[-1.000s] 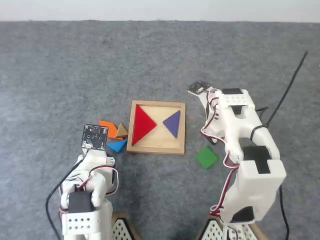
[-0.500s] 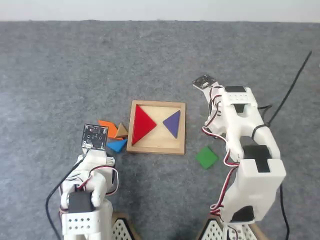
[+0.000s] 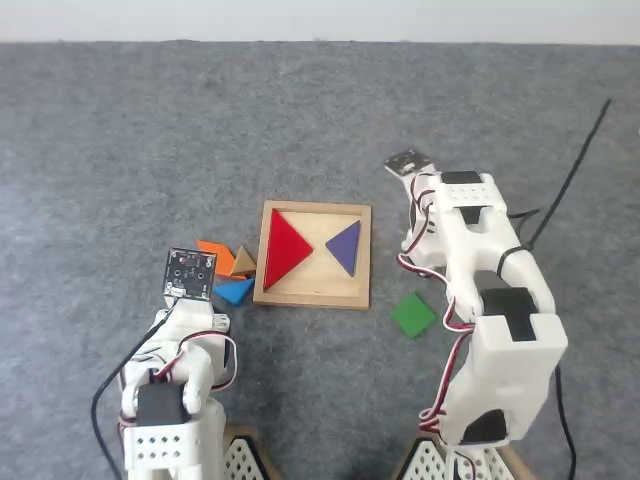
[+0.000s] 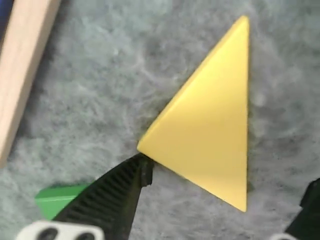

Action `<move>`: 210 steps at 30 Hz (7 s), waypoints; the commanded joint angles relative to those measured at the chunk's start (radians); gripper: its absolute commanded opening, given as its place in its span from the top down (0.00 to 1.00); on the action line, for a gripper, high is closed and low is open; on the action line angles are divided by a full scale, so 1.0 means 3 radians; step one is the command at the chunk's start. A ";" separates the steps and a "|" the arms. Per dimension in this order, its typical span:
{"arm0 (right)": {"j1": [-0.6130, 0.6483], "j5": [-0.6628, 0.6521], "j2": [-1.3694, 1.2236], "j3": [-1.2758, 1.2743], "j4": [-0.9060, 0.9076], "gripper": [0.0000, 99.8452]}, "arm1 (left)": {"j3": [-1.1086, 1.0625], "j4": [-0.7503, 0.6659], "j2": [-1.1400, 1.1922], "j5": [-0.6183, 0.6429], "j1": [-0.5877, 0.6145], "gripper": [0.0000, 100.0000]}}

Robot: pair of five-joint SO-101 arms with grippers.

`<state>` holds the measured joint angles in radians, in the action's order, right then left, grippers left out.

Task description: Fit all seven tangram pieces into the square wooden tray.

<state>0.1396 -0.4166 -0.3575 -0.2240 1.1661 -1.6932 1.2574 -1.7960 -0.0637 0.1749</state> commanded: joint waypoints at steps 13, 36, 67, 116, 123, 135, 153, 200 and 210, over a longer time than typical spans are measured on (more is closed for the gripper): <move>0.0059 0.0788 0.0340 0.0220 0.0125 0.55 | 0.0028 0.0015 -0.0066 0.0026 0.0015 0.99; 0.0228 0.0905 0.0468 -0.0133 -0.0182 0.55 | 0.0028 0.0015 -0.0066 0.0026 0.0015 0.99; 0.0110 0.0864 -0.0632 0.0803 0.0345 0.88 | 0.0028 0.0015 -0.0066 0.0026 0.0015 0.99; 0.0156 0.2670 -0.1711 0.2777 -0.0478 0.53 | 0.0028 0.0015 -0.0066 0.0026 0.0015 0.99; 0.0079 0.2670 -0.1793 0.2997 -0.0033 0.53 | 0.0028 0.0015 -0.0066 0.0026 0.0015 0.99; -0.0018 0.2660 -0.1798 0.2997 0.0171 0.53 | 0.0028 0.0015 -0.0066 0.0026 0.0005 0.99; -0.0100 0.2665 -0.1803 0.2987 0.0376 0.83 | 0.0028 0.0015 -0.0066 0.0026 0.0005 0.99; -0.0003 0.1345 -0.1373 0.3621 0.1926 0.62 | 0.0028 0.0015 -0.0066 0.0026 0.0005 0.99; 0.0054 0.1350 -0.1695 0.3616 0.1813 0.55 | 0.0028 0.0015 -0.0066 0.0026 0.0005 0.99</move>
<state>0.1350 -0.0238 -0.8684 0.8163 1.7185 -1.6932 1.2574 -1.7975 -0.0637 0.1734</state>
